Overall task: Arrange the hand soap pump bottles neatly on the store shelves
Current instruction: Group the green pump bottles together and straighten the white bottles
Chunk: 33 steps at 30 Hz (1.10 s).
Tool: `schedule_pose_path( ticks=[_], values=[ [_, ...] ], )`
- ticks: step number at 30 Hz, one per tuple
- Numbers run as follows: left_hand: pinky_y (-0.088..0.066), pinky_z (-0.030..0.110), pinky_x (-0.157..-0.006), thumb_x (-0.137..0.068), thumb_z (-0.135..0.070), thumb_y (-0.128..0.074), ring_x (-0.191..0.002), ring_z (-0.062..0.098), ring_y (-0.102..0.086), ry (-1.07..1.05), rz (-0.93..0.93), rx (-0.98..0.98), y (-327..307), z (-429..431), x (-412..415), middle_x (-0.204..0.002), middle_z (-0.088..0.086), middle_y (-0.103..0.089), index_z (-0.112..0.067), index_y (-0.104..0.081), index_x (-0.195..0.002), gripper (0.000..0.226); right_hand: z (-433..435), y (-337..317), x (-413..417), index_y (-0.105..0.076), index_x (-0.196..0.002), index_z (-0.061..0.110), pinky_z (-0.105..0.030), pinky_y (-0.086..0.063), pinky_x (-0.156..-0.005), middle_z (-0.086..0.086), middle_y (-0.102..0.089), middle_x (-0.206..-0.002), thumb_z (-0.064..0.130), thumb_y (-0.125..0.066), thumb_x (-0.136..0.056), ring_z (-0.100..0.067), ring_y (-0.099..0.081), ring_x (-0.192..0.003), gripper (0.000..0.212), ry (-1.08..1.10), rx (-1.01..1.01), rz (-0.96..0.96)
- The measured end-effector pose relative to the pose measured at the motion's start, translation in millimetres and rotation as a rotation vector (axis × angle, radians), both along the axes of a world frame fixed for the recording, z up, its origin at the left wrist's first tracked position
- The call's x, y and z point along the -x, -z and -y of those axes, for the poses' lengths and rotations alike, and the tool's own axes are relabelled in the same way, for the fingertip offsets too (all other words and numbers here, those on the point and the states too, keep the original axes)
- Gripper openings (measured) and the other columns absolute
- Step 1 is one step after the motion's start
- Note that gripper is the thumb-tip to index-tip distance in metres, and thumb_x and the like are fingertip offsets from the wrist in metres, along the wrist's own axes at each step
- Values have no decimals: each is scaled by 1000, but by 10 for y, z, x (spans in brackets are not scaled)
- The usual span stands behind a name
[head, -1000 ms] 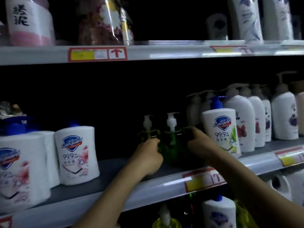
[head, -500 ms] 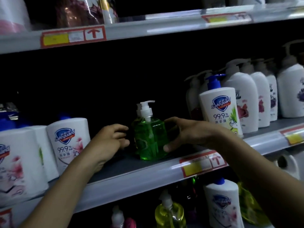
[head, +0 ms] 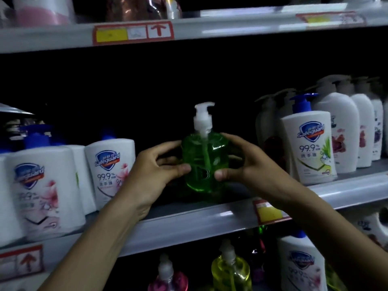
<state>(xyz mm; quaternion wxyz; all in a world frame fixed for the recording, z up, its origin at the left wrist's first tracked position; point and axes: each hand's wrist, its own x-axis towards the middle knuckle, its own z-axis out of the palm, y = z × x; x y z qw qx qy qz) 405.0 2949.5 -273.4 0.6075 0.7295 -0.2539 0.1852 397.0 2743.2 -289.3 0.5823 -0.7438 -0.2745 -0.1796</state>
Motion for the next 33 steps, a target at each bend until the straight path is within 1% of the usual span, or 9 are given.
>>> schedule_pose_path(
  ticks=[6, 10, 15, 19, 22, 24, 28, 31, 33],
  values=[
    [-50, 12, -75, -61, -25, -76, -85, -1, -66, 47, 245, 4, 160, -456, 559, -84, -18, -71, -36, -65, -108, 49, -430, 265, 473, -42, -140, 22, -22, -51, -88, 8, -65, -123, 20, -76, -72, -5, -61, -115, 76, -103, -98, 182],
    [-53, 19, -74, -60, -37, -82, -83, 8, -66, -34, 269, 20, 692, -877, 878, -90, -13, -71, -38, -69, -112, 54, -885, 782, 622, -36, -144, 12, -49, -39, -108, -4, -49, -143, 41, -73, -77, -20, -46, -134, 83, -112, -66, 249],
    [-55, 21, -58, -44, -62, -85, -73, 12, -69, -188, 41, 73, 1419, -1432, 1088, -93, -8, -73, -46, -73, -100, 60, -1461, 1630, 669, -28, -148, 19, -30, -35, -111, 17, -41, -148, 53, -66, -78, -9, -37, -139, 87, -242, -28, 171],
    [-58, 29, -72, -51, -38, -87, -89, 12, -71, -296, -79, -128, 1824, -1792, 1128, -95, 0, -74, -49, -68, -108, 61, -1702, 2019, 545, -22, -151, 31, -13, -30, -108, 25, -32, -151, 40, -74, -78, 8, -28, -139, 90, -171, 219, 105],
    [-54, 26, -71, -74, -9, -77, -80, 11, -70, -393, -132, -191, 2099, -1890, 984, -81, -4, -74, -27, -59, -129, 61, -1939, 2128, 364, -20, -152, 24, -6, -29, -104, 29, -32, -144, 19, -76, -79, 19, -28, -132, 92, -142, 254, 39],
    [-56, 32, -77, -84, -7, -69, -82, 12, -70, -439, -181, -226, 2266, -1912, 880, -86, 0, -73, -19, -47, -140, 61, -2074, 2230, 247, -18, -153, 21, -12, -32, -107, 17, -36, -147, 11, -74, -81, 10, -34, -134, 92, -128, 270, -9],
    [-49, 18, -79, -88, -10, -65, -83, -8, -60, -517, -255, -214, 2483, -1786, 738, -94, -15, -62, -25, -38, -144, 65, -2236, 2393, 65, -25, -151, 20, -15, -36, -106, 3, -42, -149, 4, -66, -86, -6, -38, -135, 78, -58, 295, -29],
    [-52, 36, -86, -90, -14, -64, -98, 17, -62, -623, -315, -183, 2608, -1665, 610, -110, 1, -61, -23, -35, -146, 64, -2297, 2420, -45, -38, -145, 19, 0, -39, -90, -2, -51, -138, 0, -60, -89, -12, -47, -126, 63, -26, 255, -97],
    [-51, 43, -90, -91, -16, -63, -105, 24, -59, -663, -348, -178, 2658, -1640, 546, -119, 5, -60, -24, -35, -146, 63, -2315, 2428, -72, -40, -144, 20, -7, -42, -95, -1, -51, -138, 0, -60, -89, -9, -46, -124, 61, -11, 217, -147]
  ],
)
